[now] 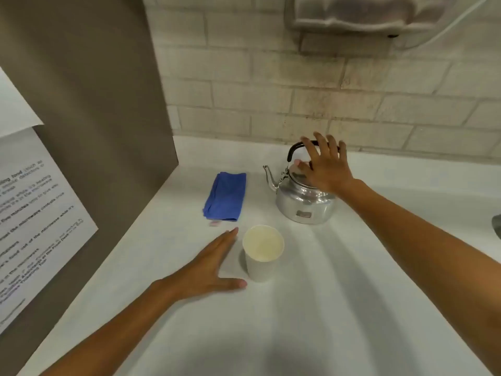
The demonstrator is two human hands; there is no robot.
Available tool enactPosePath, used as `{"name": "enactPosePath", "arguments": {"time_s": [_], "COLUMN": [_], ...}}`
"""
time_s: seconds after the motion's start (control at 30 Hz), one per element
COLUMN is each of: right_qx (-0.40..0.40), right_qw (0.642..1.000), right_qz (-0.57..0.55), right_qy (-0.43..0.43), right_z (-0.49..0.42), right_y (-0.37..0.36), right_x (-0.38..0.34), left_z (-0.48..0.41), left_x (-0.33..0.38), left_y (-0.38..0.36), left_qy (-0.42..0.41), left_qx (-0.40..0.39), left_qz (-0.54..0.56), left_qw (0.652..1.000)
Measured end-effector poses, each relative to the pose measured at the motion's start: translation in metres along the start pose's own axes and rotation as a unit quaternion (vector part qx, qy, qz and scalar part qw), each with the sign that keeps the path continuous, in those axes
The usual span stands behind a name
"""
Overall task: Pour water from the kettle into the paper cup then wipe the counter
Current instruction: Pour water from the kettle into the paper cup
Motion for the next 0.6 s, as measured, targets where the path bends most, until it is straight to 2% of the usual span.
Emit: {"name": "enactPosePath", "arguments": {"time_s": [0.07,0.2,0.4,0.6], "right_qx": [0.008,0.009,0.018,0.040], "right_qw": [0.999,0.996,0.976,0.972], "right_qz": [0.003,-0.023,-0.175,-0.177], "right_qy": [-0.040,-0.084,-0.126,-0.147], "right_z": [-0.007,-0.021,-0.035,-0.037], "right_y": [0.002,0.005,0.018,0.025], "right_x": [0.008,0.024,0.033,0.029], "left_z": [-0.011,-0.030,-0.045,-0.046], "left_x": [0.014,0.032,0.025,0.014], "left_y": [-0.004,-0.018,-0.019,-0.004], "left_qy": [-0.032,-0.065,-0.034,-0.014], "left_qx": [-0.004,-0.002,0.047,0.116], "left_qz": [0.054,0.096,0.148,0.162], "left_qw": [0.998,0.993,0.987,0.980]}}
Point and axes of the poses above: each hand's wrist, its own z-axis away from the middle knuckle, its own y-axis out of the back of the hand, x = y × z, the point moved 6 cm from there along -z, towards the middle knuckle, and after that the axes turned 7 degrees about -x, right-handed, at the moved point
